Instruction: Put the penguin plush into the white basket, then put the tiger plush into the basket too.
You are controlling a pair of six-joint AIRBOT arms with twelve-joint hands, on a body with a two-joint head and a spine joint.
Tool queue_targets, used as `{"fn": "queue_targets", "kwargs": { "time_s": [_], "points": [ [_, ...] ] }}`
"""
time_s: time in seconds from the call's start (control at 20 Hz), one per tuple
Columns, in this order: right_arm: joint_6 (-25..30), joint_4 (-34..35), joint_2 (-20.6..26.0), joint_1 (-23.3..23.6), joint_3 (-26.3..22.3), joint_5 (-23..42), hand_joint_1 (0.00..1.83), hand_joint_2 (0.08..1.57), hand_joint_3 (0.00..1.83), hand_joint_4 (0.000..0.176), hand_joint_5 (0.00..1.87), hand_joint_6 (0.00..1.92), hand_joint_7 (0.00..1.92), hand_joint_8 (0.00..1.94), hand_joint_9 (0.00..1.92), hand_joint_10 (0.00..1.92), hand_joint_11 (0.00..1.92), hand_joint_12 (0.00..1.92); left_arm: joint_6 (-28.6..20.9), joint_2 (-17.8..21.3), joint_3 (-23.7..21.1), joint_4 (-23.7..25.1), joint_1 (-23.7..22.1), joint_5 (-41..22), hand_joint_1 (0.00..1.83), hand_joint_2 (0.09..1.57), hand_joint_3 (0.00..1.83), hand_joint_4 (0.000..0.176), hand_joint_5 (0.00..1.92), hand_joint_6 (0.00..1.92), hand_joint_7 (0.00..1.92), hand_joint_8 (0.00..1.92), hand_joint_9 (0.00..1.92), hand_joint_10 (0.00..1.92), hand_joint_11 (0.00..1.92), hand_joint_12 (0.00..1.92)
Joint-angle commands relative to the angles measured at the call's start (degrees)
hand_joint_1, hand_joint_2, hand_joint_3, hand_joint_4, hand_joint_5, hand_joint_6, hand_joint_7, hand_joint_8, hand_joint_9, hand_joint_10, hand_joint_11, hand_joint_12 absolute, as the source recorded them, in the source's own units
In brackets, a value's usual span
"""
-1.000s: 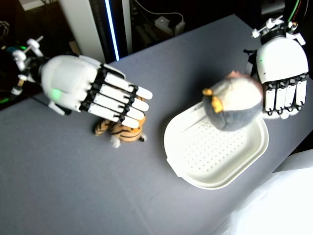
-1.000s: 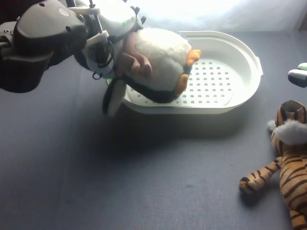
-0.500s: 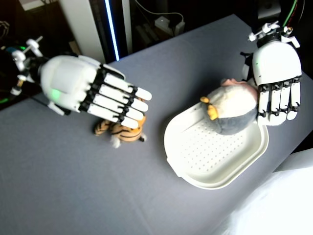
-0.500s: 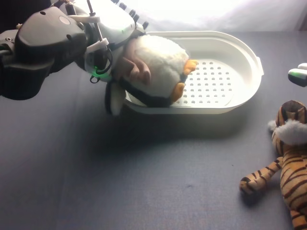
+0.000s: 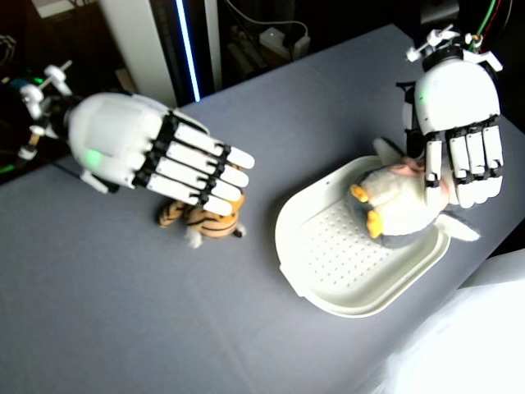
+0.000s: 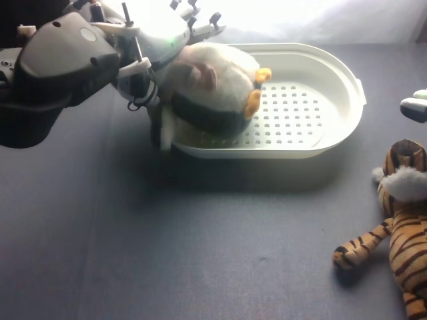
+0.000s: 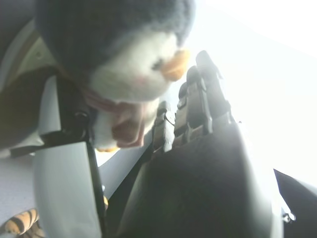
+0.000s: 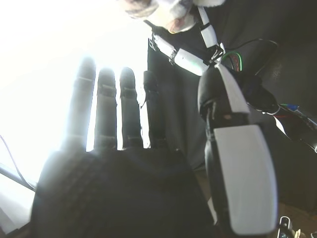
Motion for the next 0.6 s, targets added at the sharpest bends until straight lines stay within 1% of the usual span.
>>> {"fn": "queue_targets", "kwargs": {
  "time_s": [0.0,0.05,0.1,0.15,0.2,0.25,0.3,0.35,0.4,0.45,0.5,0.55],
  "points": [
    [0.6,1.0,-0.1,0.1,0.1,6.9,0.65,1.23,0.00,0.032,0.29,0.00,0.24,0.00,0.22,0.00,0.28,0.01,0.5,0.5,-0.5,3.3,-0.4,-5.1,1.03,0.99,0.00,0.176,0.00,0.00,0.01,0.00,0.08,0.00,0.02,0.48],
    [0.7,1.1,-0.1,0.1,0.1,6.9,0.63,1.23,0.00,0.041,0.28,0.00,0.23,0.00,0.21,0.00,0.27,0.01,0.5,1.1,-1.1,4.5,0.0,-5.8,1.02,0.98,0.00,0.176,0.00,0.00,0.01,0.00,0.08,0.00,0.03,0.48],
    [0.7,1.1,-0.2,0.1,0.1,7.0,0.62,1.23,0.00,0.037,0.28,0.00,0.23,0.00,0.22,0.00,0.27,0.01,0.5,1.9,-2.1,6.4,0.4,-6.5,1.06,0.96,0.00,0.176,0.00,0.00,0.02,0.00,0.09,0.00,0.04,0.49],
    [1.0,1.1,-0.2,0.1,0.1,7.4,0.62,1.23,0.00,0.036,0.29,0.00,0.23,0.00,0.22,0.00,0.27,0.01,0.5,2.9,-3.6,9.2,1.1,-7.3,1.07,0.95,0.00,0.176,0.00,0.00,0.02,0.00,0.09,0.00,0.04,0.49],
    [1.1,1.1,-0.2,0.1,0.0,7.8,0.66,1.21,0.00,0.034,0.28,0.00,0.22,0.00,0.21,0.00,0.27,0.01,0.5,4.2,-5.7,12.8,1.9,-8.8,1.03,0.94,0.00,0.176,0.00,0.00,0.00,0.00,0.08,0.00,0.02,0.61],
    [1.2,1.0,-0.2,0.1,-0.1,8.1,0.73,1.17,0.00,0.023,0.30,0.01,0.24,0.01,0.24,0.01,0.30,0.02,0.5,5.6,-8.1,16.6,2.7,-10.6,1.01,0.96,0.01,0.176,0.00,0.00,0.00,0.00,0.05,0.01,0.00,0.54],
    [1.4,1.0,-0.2,0.1,-0.1,8.5,0.75,1.15,0.00,0.021,0.30,0.00,0.24,0.01,0.26,0.01,0.32,0.03,0.5,8.2,-11.8,22.3,4.1,-13.6,1.02,0.96,0.00,0.176,0.00,0.00,0.00,0.00,0.06,0.01,0.00,0.49],
    [1.4,1.0,-0.2,0.1,-0.2,8.5,0.77,1.13,0.00,0.008,0.29,0.00,0.25,0.00,0.27,0.01,0.34,0.04,0.5,8.7,-12.3,23.0,4.4,-14.0,1.03,0.95,0.00,0.176,0.00,0.00,0.00,0.00,0.07,0.01,0.00,0.43],
    [1.4,0.9,-0.2,0.1,-0.2,8.5,0.77,1.13,0.00,0.003,0.29,0.00,0.24,0.00,0.28,0.01,0.35,0.04,0.5,10.3,-14.7,26.6,5.6,-16.2,1.00,0.96,0.00,0.176,0.00,0.00,0.00,0.00,0.03,0.01,0.00,0.09],
    [1.4,0.9,-0.2,0.1,-0.3,8.5,0.77,1.13,0.00,0.009,0.29,0.00,0.24,0.00,0.28,0.01,0.35,0.04,0.5,11.4,-16.0,28.6,6.7,-17.9,0.95,0.97,0.01,0.176,0.00,0.00,0.00,0.00,0.03,0.01,0.00,0.02],
    [1.4,0.9,-0.2,0.1,-0.4,8.5,0.77,1.13,0.00,0.009,0.29,0.00,0.24,0.00,0.28,0.01,0.35,0.04,0.5,12.3,-17.3,30.6,7.8,-19.8,0.95,0.97,0.01,0.176,0.00,0.00,0.00,0.00,0.03,0.01,0.00,0.02],
    [1.4,0.9,-0.2,-0.1,-0.5,8.5,0.76,1.12,0.00,0.011,0.28,0.00,0.24,0.00,0.28,0.01,0.35,0.04,0.5,13.4,-18.8,32.5,9.2,-22.4,0.92,0.96,0.00,0.176,0.00,0.00,0.01,0.00,0.06,0.01,0.10,0.06]
  ]
}}
